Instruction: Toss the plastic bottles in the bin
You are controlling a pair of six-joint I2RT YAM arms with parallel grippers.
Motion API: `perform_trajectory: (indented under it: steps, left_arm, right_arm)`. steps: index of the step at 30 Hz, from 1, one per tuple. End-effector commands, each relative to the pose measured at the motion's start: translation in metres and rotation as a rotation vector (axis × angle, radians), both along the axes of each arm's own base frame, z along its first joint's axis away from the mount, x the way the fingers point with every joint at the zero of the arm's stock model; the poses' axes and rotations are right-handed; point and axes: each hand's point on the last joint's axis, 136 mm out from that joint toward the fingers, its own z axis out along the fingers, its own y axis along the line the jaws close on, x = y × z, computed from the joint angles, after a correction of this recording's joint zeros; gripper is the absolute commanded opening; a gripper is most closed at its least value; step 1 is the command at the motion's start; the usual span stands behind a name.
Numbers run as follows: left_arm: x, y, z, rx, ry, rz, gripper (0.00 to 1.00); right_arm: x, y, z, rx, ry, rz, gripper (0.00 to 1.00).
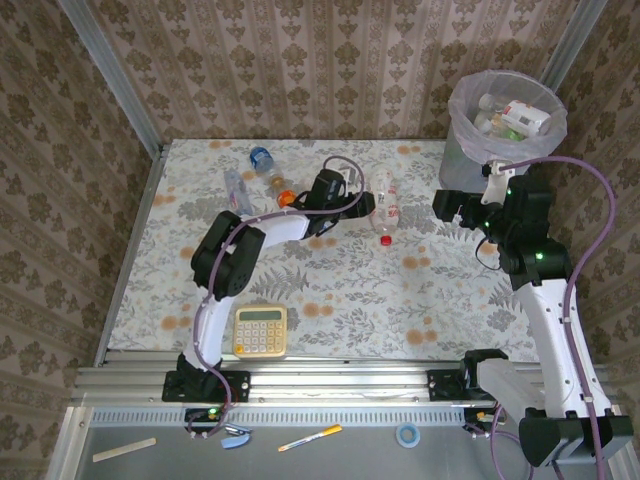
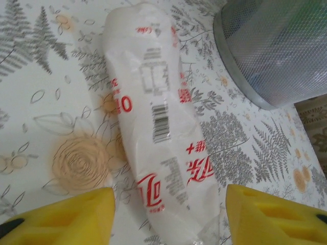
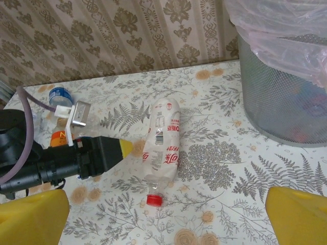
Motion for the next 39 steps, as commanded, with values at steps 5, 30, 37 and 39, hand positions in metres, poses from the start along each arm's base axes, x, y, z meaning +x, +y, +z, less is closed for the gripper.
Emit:
perform_trajectory:
  steps: [5, 30, 37, 39]
  left_arm:
    - [0.008, -0.006, -0.017, 0.161, 0.04, -0.007, 0.65]
    - [-0.006, -0.022, -0.083, 0.529, 0.139, -0.068, 0.58]
    - [-0.008, -0.02, -0.078, 0.539, 0.121, -0.089, 0.34]
    - [-0.009, -0.019, -0.073, 0.533, 0.106, -0.092, 0.3]
  right_arm:
    - [0.001, 0.008, -0.009, 0.046, 0.026, 0.019, 1.0]
    - [0.005, 0.016, -0.03, 0.08, 0.067, 0.039, 1.0]
    - [0.005, 0.016, -0.034, 0.076, 0.071, 0.037, 1.0]
    - [0.004, 0.015, -0.035, 0.073, 0.073, 0.036, 1.0]
